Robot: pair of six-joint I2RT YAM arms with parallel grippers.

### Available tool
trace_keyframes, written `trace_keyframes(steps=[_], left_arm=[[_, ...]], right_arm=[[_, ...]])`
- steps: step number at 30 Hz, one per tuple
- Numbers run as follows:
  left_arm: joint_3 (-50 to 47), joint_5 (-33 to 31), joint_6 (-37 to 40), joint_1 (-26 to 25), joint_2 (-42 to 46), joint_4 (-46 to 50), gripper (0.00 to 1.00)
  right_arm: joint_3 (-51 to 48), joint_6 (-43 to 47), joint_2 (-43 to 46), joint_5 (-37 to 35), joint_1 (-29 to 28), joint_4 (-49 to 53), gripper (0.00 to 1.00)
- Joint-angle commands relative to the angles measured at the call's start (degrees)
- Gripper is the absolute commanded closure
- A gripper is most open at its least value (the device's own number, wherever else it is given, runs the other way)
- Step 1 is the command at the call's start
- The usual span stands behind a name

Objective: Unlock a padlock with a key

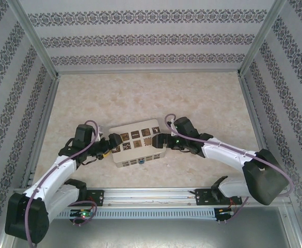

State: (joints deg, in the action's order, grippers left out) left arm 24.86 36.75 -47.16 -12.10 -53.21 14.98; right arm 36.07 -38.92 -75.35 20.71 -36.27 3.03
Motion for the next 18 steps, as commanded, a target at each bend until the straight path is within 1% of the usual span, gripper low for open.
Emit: trace_keyframes(steps=[1, 7, 18], left_arm=[[1.32, -1.12, -2.51, -2.05, -1.79, -6.85, 0.00], [4.91, -1.77, -2.42, -3.79, -7.73, -11.92, 0.00], [15.74, -0.14, 1.16, -3.77, -23.52, -16.64, 0.00]], right_arm=[[2.14, -0.41, -1.06, 1.73, -0.60, -1.20, 0.02], [3.38, -0.11, -1.52, 2.59, -0.57, -1.53, 0.04], [4.51, 0.16, -1.46, 1.88, 1.28, -2.82, 0.05]])
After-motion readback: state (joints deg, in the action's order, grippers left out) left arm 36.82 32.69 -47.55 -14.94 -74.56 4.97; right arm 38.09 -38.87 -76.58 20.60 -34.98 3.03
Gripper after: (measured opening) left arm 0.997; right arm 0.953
